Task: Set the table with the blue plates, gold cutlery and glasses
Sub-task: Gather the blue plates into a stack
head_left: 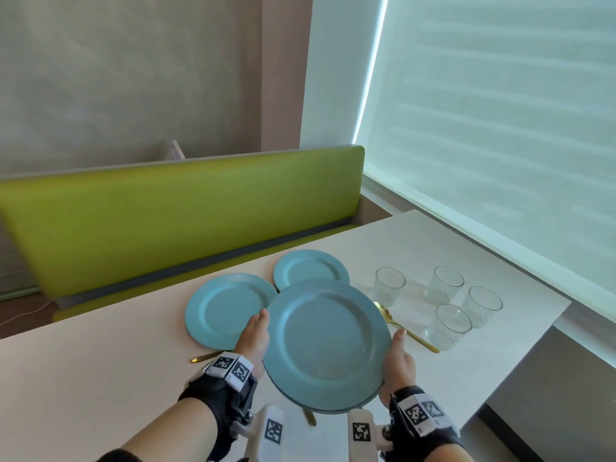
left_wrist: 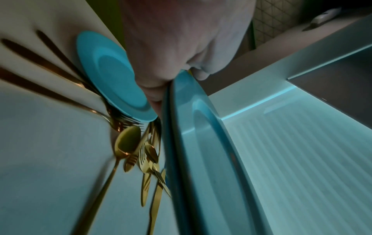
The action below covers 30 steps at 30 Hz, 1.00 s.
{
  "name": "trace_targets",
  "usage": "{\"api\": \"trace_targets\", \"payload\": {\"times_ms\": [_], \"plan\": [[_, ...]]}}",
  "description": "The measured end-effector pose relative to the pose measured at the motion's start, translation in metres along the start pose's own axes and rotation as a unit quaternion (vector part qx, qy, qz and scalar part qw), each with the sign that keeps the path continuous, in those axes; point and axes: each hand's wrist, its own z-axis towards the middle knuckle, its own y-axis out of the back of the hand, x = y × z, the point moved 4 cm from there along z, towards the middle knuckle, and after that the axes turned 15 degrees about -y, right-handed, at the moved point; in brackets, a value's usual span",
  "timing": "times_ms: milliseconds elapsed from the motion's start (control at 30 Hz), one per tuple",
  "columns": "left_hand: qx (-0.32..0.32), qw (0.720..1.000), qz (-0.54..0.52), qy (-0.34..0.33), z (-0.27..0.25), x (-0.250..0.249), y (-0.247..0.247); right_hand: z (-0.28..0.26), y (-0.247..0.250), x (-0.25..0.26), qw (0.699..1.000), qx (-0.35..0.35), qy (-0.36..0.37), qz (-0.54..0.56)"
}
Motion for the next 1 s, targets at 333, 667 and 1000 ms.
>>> {"api": "trace_targets", "payload": {"times_ms": [333, 667, 1000], "plan": [[-0.068, 0.992, -0.093, 0.044, 0.031, 0.012, 0.108, -0.032, -0.099, -0.024, 0.998, 0.051, -0.016, -0.022], [-0.224, 0.972, -0.044, 0.05, 0.061, 0.008, 0.199, 0.006, -0.176, -0.014, 0.932, -0.009, 0.033, -0.361], [-0.272, 0.953, -0.087, 0.1, 0.094, 0.028, 0.212, 0.073, -0.241, -0.019, 0.89, 0.029, 0.021, -0.454]]}}
